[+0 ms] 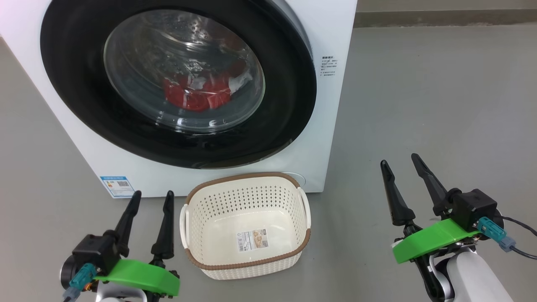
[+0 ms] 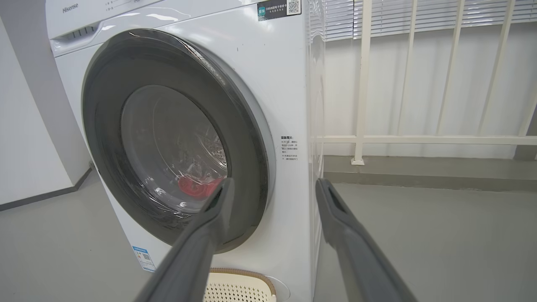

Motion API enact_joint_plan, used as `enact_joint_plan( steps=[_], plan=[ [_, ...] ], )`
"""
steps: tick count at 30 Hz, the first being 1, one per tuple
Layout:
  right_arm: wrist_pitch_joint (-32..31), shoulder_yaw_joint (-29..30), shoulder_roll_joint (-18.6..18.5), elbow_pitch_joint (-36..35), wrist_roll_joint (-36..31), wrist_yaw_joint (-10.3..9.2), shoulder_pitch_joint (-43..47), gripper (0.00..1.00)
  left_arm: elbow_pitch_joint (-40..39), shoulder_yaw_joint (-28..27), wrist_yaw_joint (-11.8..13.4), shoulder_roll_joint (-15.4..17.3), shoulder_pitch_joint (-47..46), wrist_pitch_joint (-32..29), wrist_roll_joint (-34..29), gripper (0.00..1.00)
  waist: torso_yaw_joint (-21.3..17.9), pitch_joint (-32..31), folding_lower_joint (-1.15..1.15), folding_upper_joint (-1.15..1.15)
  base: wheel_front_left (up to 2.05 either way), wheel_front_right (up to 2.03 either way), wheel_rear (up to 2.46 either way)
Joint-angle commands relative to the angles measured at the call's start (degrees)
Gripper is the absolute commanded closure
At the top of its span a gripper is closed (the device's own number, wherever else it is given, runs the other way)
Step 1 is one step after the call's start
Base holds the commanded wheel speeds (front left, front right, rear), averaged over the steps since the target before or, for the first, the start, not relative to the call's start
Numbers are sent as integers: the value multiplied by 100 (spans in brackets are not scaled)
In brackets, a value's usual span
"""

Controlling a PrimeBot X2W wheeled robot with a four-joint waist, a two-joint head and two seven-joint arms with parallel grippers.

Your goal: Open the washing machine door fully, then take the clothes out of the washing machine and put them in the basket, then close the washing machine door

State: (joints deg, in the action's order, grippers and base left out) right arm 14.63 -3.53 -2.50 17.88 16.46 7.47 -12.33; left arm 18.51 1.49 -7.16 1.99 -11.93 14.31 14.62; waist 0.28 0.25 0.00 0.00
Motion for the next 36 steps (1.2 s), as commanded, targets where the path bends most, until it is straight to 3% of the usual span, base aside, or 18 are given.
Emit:
enact_joint_plan(
  steps=[1,16,17,18,19,20,26,28,36],
  plan=[
    [37,-139,-38,-121,-77,2,-196,0,-120,-160,-33,89,-181,69,5,0,-1,-4,0,0,0,0,0],
    [37,-127,-38,-157,-182,2,-224,0,-226,-108,-33,89,-172,69,95,0,45,118,0,0,0,0,0],
    [37,-130,-38,-165,-184,2,-242,12,-252,-99,-33,89,-178,69,98,0,52,146,0,0,0,0,0],
    [37,-133,-38,-177,-183,2,-264,53,-282,-87,-33,89,-188,69,97,0,62,183,0,0,0,0,0],
    [37,-153,-38,-180,-175,2,-288,86,-310,-77,-33,89,-200,69,97,0,71,220,0,0,0,0,0],
    [37,-166,-38,-180,-172,2,-323,100,-343,-69,-33,89,-212,69,98,0,79,261,0,0,0,0,0],
    [37,-203,-38,-200,274,2,-680,100,-568,-37,-33,117,-286,69,56,0,110,587,0,0,0,0,0],
    [37,-245,-38,-165,930,2,-971,100,-706,19,-33,139,-342,69,29,0,130,783,0,0,0,0,0],
    [37,-551,-281,105,2551,2,-1832,100,-1053,110,-33,180,-543,69,25,0,221,1324,0,0,0,0,0]
  ],
)
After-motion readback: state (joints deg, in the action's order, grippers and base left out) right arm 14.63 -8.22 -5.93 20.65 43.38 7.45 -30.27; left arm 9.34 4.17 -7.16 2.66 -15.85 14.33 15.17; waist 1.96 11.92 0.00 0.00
